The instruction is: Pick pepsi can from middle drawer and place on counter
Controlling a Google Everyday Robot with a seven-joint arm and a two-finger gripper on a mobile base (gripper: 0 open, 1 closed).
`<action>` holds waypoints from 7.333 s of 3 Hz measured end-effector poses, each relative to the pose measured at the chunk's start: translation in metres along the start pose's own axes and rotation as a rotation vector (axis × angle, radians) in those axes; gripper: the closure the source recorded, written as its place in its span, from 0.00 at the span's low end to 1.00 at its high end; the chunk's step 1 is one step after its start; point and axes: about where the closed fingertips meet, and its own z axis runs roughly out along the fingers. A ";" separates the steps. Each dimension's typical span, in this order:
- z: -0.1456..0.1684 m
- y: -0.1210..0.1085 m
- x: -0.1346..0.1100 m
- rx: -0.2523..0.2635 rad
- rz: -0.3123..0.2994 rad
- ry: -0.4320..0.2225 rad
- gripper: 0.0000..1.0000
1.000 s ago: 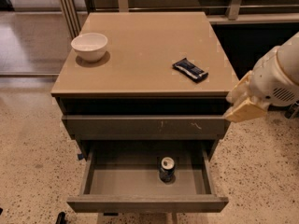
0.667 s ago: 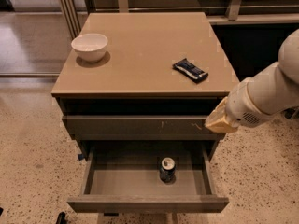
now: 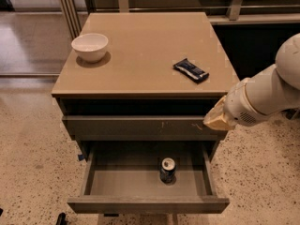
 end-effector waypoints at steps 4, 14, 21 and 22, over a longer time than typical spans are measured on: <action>0.208 0.053 0.071 -0.088 0.157 -0.135 1.00; 0.390 0.020 0.114 -0.035 0.172 -0.288 0.04; 0.316 0.058 0.024 -0.182 0.168 -0.295 1.00; 0.316 0.058 0.024 -0.182 0.168 -0.296 1.00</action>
Offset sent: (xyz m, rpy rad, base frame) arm 0.0057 0.0470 -0.2568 0.2483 0.0338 -0.1067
